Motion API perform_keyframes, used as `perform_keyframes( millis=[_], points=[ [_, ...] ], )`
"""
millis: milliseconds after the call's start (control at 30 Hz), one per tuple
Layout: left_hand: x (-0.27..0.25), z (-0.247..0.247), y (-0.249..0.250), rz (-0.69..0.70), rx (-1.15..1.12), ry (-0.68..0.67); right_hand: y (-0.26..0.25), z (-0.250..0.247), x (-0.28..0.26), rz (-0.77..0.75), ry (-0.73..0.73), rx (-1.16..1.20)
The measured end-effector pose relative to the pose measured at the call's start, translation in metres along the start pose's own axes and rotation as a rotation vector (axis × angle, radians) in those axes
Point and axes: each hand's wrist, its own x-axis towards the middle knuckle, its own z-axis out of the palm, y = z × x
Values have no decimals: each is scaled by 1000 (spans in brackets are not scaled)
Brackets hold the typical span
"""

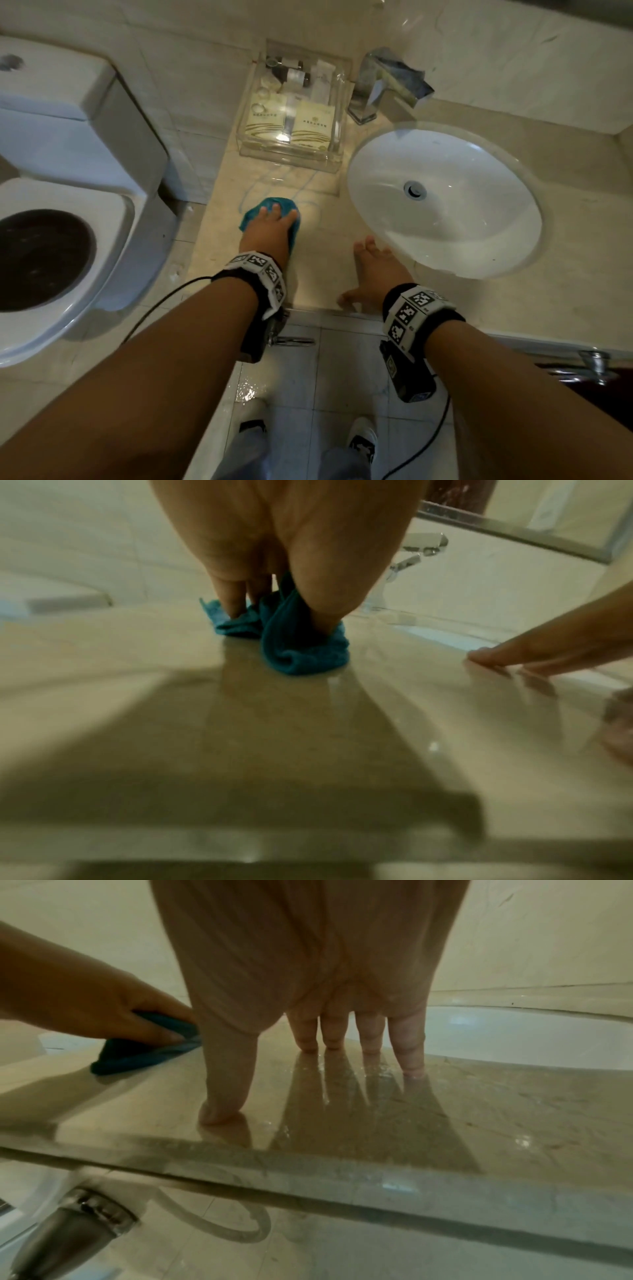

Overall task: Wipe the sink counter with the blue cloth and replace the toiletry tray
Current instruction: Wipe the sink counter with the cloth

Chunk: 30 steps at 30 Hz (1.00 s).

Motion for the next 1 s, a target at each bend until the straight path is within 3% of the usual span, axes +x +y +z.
perform_keyframes(
  millis=[167, 267, 367, 467, 567, 800, 1000],
  points=[
    [-12, 29, 60, 266, 56, -31, 0, 1, 6, -14, 13, -35],
    [-18, 37, 55, 329, 102, -33, 0, -1, 3, -19, 16, -38],
    [-21, 33, 23, 288, 113, 2, 0, -3, -1, -14, -6, -31],
    [-8, 11, -13, 90, 20, 65, 0, -4, -3, -13, -17, -7],
    [9, -8, -23, -22, 31, -6, 1, -3, -2, -25, -16, -15],
    [-26, 31, 25, 233, 87, 41, -8, -17, 1, 12, -61, -131],
    [-33, 25, -3, 247, 205, 88, -44, -56, 20, -73, 78, -98]
  ],
)
